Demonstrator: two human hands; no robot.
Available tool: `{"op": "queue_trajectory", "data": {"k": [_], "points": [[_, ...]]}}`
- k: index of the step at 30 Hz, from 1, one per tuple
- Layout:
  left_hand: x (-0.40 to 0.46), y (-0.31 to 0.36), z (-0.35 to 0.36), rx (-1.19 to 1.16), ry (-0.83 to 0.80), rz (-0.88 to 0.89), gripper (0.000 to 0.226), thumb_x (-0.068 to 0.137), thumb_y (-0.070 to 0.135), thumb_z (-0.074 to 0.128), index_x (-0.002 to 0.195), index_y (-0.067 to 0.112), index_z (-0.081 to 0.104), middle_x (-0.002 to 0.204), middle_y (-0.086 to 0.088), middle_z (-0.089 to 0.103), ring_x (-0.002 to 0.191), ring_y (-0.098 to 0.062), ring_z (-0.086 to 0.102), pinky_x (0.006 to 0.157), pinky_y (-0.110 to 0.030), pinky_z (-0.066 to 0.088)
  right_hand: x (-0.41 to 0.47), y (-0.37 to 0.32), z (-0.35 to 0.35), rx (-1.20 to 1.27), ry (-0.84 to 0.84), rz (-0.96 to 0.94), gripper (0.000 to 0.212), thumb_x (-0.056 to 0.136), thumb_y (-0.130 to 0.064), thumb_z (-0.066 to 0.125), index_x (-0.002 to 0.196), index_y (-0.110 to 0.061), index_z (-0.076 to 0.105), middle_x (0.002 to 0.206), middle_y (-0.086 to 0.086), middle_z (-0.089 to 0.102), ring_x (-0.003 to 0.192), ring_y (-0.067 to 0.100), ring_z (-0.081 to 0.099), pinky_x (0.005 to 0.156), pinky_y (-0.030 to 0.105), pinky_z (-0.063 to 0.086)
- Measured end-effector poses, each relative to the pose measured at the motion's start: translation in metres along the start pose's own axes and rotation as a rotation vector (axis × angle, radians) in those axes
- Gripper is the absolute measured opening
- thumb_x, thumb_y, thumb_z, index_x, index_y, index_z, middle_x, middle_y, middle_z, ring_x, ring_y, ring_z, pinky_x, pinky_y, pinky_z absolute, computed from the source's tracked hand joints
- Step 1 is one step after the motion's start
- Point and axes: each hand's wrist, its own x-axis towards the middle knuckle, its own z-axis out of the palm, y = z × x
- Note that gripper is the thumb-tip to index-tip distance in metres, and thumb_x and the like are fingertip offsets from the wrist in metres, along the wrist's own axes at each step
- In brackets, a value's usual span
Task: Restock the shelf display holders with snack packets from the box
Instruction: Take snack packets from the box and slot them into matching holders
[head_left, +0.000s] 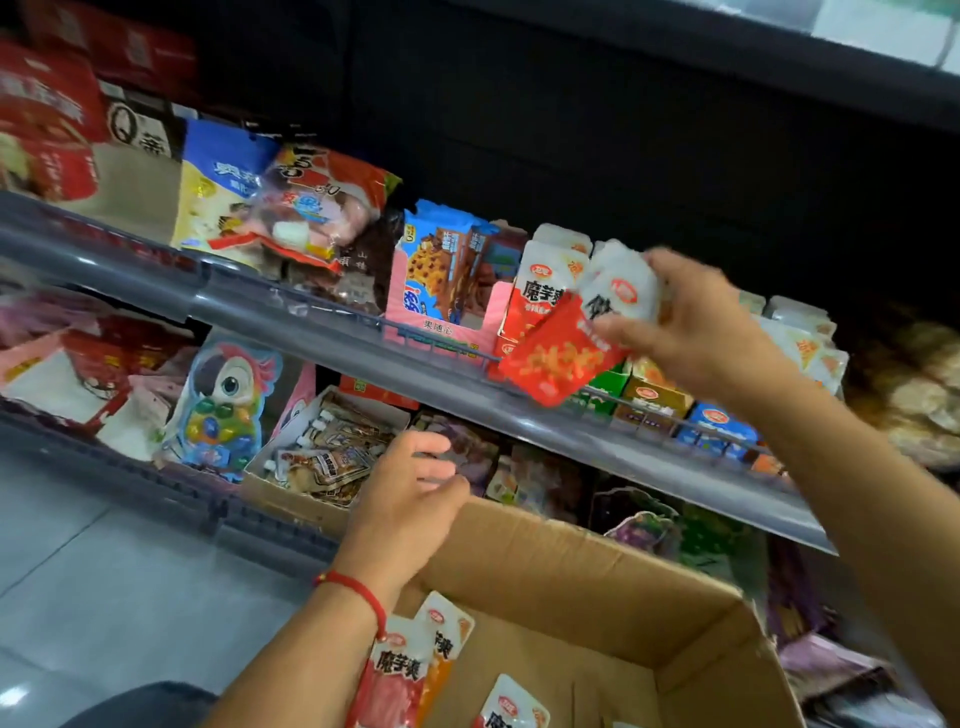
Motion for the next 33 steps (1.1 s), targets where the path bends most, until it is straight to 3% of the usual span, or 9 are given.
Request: {"op": "queue_trajectory", "data": {"k": [3,6,12,16,24,27,30,33], "points": [[-0.002,0.005,-0.003,0.020,0.018,0.009,0.032,0.091,0.020,0.067,0.118,0.035,0.058,0.107,0.014,0.069,0.097,-0.008,0.068,0.090,-0.048,0.058,0.035,-0.017,-0.012,-0.118,0.102,-0.071,0.038,0.088,-0.031,0.079,0.116,-0.017,0.057,0.104,0.001,0.071,0.085,0.019,0.071,0.071,0.045,0.060],[-0.005,0.009,-0.005,0.022,0.014,0.006,0.034,0.091,0.019,0.066,0.121,0.033,0.058,0.108,0.013,0.069,0.097,-0.007,0.068,0.091,-0.046,0.058,0.060,-0.029,-0.014,-0.166,0.064,-0.073,0.036,0.092,-0.025,0.076,0.118,-0.017,0.054,0.101,-0.001,0.067,0.081,0.010,0.069,0.058,0.027,0.056],[-0.006,0.014,-0.011,0.007,0.010,-0.012,0.037,0.092,0.015,0.065,0.124,0.031,0.055,0.108,0.013,0.067,0.098,-0.006,0.066,0.092,-0.045,0.057,0.084,-0.023,0.007,-0.310,-0.017,-0.061,0.038,0.087,-0.025,0.081,0.115,-0.016,0.058,0.105,0.006,0.069,0.085,0.021,0.069,0.068,0.041,0.060],[-0.006,0.015,-0.014,0.007,0.016,-0.015,0.039,0.091,0.013,0.064,0.123,0.033,0.055,0.108,0.014,0.068,0.099,-0.005,0.065,0.093,-0.046,0.056,0.085,-0.015,0.027,-0.466,-0.067,-0.041,0.059,0.081,-0.031,0.086,0.129,-0.019,0.055,0.121,0.010,0.064,0.100,0.029,0.063,0.081,0.046,0.056],[-0.003,0.015,-0.017,0.009,0.020,-0.009,0.039,0.092,0.010,0.062,0.124,0.032,0.055,0.111,0.011,0.067,0.101,-0.004,0.063,0.089,-0.038,0.057,0.073,-0.003,0.048,-0.761,0.159,-0.157,0.054,0.090,-0.045,0.074,0.130,-0.017,0.052,0.124,0.010,0.058,0.106,0.034,0.063,0.069,0.038,0.044],[-0.002,0.014,-0.019,0.060,0.007,0.015,0.037,0.092,0.011,0.062,0.122,0.031,0.056,0.111,0.010,0.067,0.099,-0.001,0.061,0.079,-0.028,0.051,0.055,-0.002,0.054,-0.714,0.252,-0.234,0.046,0.093,-0.040,0.070,0.128,-0.015,0.054,0.121,0.009,0.057,0.105,0.033,0.063,0.066,0.039,0.048],[-0.005,0.010,-0.020,0.171,-0.057,0.047,0.035,0.094,0.014,0.063,0.123,0.032,0.055,0.112,0.010,0.066,0.098,-0.001,0.061,0.075,-0.024,0.049,0.016,0.000,0.070,-0.517,0.289,-0.321,0.026,0.098,-0.036,0.063,0.116,-0.018,0.060,0.112,0.004,0.063,0.085,0.026,0.064,0.061,0.036,0.049],[-0.012,0.006,-0.021,0.311,-0.097,0.102,0.035,0.095,0.017,0.063,0.125,0.033,0.053,0.111,0.014,0.064,0.096,0.001,0.060,0.073,-0.020,0.048,-0.043,0.009,0.107,-0.293,0.124,-0.224,0.007,0.094,-0.034,0.059,0.097,-0.027,0.060,0.092,-0.009,0.065,0.072,0.016,0.061,0.063,0.039,0.056]]}}
